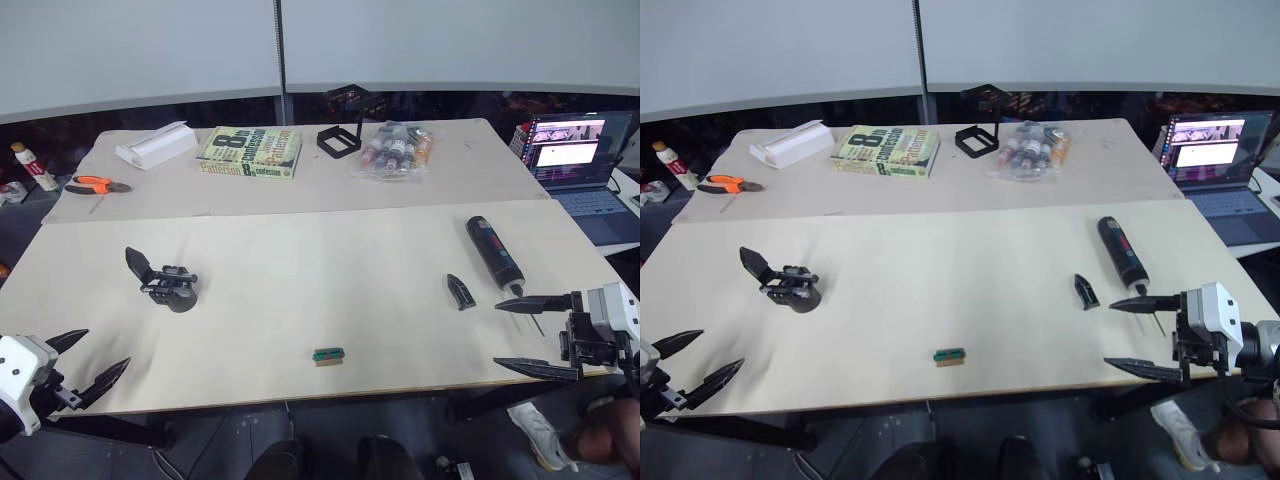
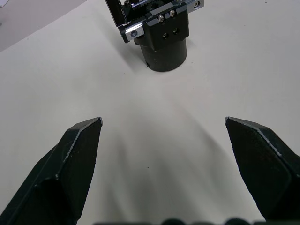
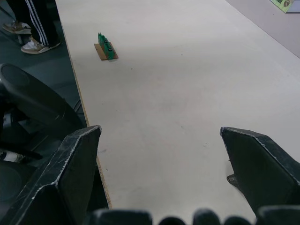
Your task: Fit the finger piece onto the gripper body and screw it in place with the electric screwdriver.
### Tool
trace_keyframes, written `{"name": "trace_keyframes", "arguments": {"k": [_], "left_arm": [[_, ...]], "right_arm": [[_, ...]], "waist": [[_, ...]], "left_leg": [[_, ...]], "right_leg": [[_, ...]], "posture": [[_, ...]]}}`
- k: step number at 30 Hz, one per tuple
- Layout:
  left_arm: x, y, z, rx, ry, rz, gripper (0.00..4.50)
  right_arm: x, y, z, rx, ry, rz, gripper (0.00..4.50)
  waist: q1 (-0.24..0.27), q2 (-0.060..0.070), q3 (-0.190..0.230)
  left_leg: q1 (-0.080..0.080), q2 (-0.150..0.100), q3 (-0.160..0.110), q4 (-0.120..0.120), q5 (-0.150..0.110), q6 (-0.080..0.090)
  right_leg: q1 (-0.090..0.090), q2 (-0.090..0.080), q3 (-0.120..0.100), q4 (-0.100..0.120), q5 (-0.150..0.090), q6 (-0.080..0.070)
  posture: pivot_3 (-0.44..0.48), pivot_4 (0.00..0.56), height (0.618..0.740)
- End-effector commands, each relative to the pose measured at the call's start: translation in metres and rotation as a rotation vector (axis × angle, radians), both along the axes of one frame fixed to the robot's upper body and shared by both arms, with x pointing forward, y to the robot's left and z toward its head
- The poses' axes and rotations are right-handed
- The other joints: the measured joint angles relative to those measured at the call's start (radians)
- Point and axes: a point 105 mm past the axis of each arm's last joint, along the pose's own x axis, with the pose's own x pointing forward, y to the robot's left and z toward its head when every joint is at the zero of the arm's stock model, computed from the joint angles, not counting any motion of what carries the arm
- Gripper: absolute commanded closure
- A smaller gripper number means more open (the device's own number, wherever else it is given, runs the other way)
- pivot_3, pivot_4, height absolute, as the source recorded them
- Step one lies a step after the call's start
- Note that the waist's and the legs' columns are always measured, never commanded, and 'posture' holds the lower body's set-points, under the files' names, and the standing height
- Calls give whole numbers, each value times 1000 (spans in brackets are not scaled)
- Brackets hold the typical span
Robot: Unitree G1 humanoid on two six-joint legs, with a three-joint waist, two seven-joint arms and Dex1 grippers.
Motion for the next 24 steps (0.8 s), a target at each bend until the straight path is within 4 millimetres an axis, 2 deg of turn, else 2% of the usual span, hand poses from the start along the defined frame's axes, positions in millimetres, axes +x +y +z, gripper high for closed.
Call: {"name": "trace_keyframes", "arguments": {"k": [1,4,7,10,13,18,24], "left_arm": [[-1,1,15,-82,-88,37,55],[-10,1,19,-290,-175,110,55],[-25,7,7,-370,-202,235,55],[-35,11,-3,-400,-249,341,55],[-35,6,-11,-395,-253,371,55],[6,-21,-7,-350,-271,309,55],[51,-38,-17,-296,-218,289,55]], "right_arm": [[4,18,16,83,-63,32,0],[4,53,35,258,-120,94,0],[4,71,55,414,-168,103,0],[1,80,54,423,-194,127,0],[-2,86,52,426,-190,142,0],[0,86,43,400,-156,155,0],[3,88,41,394,-157,165,0]], "waist": [[0,0,0],[-8,0,0],[-6,0,0],[2,-1,0],[17,-5,0],[41,-6,0],[26,-6,0]], "left_leg": [[0,0,0,0,0,0],[0,1,0,-1,0,0],[0,1,0,-2,0,-1],[0,1,0,-2,0,-1],[0,1,0,-1,-1,0],[1,0,0,0,0,-1],[1,0,0,-1,1,-2]], "right_leg": [[0,0,0,0,0,0],[0,0,0,0,0,0],[-1,0,-1,1,0,0],[-1,0,-1,-1,0,0],[0,0,-2,-2,0,0],[1,-1,-2,-1,0,0],[0,0,-2,0,1,0]], "posture": [[0,150,740],[0,150,740],[0,150,740],[0,150,740],[0,150,740],[0,150,740],[0,150,740]]}}
